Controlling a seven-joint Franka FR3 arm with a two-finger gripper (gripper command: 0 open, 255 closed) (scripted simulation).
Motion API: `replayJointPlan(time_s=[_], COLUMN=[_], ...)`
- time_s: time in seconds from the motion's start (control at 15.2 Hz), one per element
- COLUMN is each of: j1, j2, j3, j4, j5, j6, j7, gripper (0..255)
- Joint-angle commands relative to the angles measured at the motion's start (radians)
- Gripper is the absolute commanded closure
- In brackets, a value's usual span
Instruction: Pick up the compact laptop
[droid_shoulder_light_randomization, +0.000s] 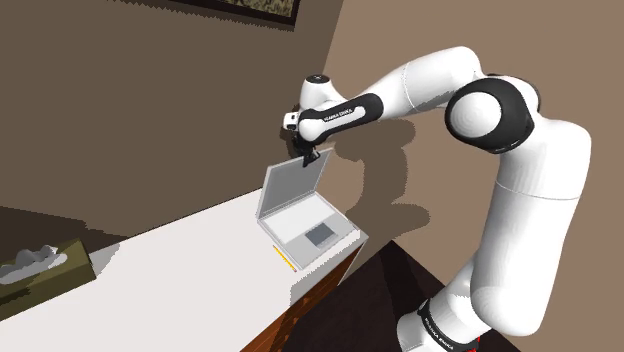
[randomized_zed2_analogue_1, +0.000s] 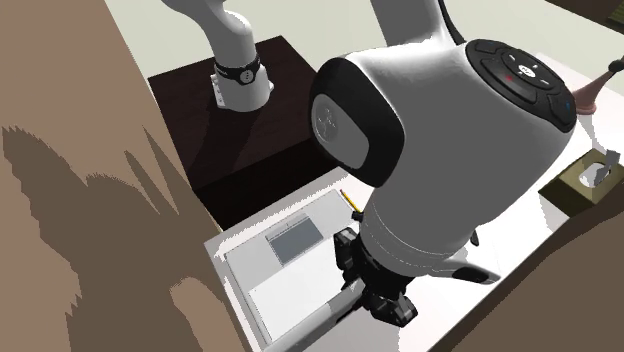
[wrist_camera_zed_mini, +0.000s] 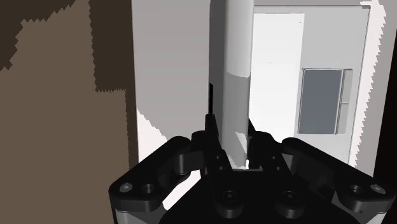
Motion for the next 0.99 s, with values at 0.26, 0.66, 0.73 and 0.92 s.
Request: replayJointPlan(time_s=[0.26,0.66,0.73,0.92], j1=[0.001,0.002,0.002,0.003], j2=[-0.042,-0.081,-0.087,-0.094], j3=[0.001,0.002,0.002,0.002], j4=[0.025,0.054,0.059,0.066], j5=[0.005,0.01,0.011,0.012], j6=[-0.063,-0.129,-0.14,-0.153], j7=[-0.015,-0.029,-0.032,-0.034], gripper=[255,255,255,255])
